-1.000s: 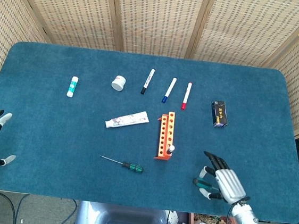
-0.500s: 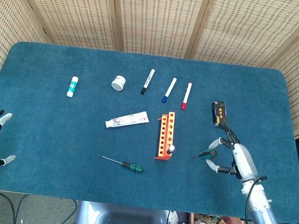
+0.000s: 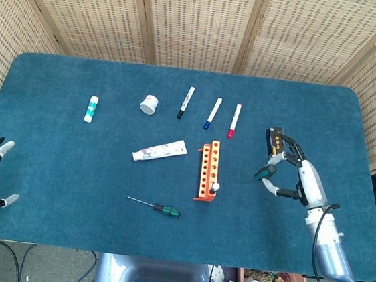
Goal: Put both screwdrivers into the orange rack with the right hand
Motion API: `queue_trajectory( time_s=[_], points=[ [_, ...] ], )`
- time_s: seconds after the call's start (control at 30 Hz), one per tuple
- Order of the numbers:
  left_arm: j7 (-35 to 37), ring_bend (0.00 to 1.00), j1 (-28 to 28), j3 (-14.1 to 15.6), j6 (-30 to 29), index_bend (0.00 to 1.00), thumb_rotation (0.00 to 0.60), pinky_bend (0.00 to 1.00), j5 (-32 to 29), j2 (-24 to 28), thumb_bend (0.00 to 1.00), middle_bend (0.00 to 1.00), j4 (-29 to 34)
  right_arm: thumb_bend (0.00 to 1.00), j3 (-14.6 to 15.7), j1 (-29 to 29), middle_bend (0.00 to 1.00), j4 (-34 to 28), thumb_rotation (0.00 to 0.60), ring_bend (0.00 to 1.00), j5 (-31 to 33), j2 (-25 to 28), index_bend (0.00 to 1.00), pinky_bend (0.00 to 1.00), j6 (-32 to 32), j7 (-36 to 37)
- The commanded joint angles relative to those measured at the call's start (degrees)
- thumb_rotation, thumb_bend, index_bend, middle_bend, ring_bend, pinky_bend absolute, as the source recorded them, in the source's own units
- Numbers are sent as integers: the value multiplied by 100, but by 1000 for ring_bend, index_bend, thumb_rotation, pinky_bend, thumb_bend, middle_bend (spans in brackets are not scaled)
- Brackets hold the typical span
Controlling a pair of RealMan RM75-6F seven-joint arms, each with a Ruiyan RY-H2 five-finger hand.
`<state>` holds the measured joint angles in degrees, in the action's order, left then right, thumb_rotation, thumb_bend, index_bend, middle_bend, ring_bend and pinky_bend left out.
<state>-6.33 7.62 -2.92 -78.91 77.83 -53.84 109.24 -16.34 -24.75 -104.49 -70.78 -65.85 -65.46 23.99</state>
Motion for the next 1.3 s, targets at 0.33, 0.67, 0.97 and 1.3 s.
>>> queue_trajectory(
  time_s=[0.33,0.67,0.97,1.3],
  points=[
    [-18,0,75,-73,110,0,600,0,-193,-10,0,0,-25,336,-667,-546,69,-321,600,0,721,63,650,88,198,-597],
    [-104,0,97,-134,86,0,600,0,-331,-35,0,0,-20,337,-960,-1031,69,-654,600,0,1457,14,650,88,437,-1178],
    [-33,0,88,-132,82,0,600,0,-325,-5,0,0,-30,344,-901,-1279,69,-740,600,0,1797,-180,650,88,508,-1517],
    [-1,0,79,-123,71,0,600,0,-303,5,0,0,-40,347,-721,-1289,69,-598,600,0,1820,-349,650,88,521,-1575]
  ],
)
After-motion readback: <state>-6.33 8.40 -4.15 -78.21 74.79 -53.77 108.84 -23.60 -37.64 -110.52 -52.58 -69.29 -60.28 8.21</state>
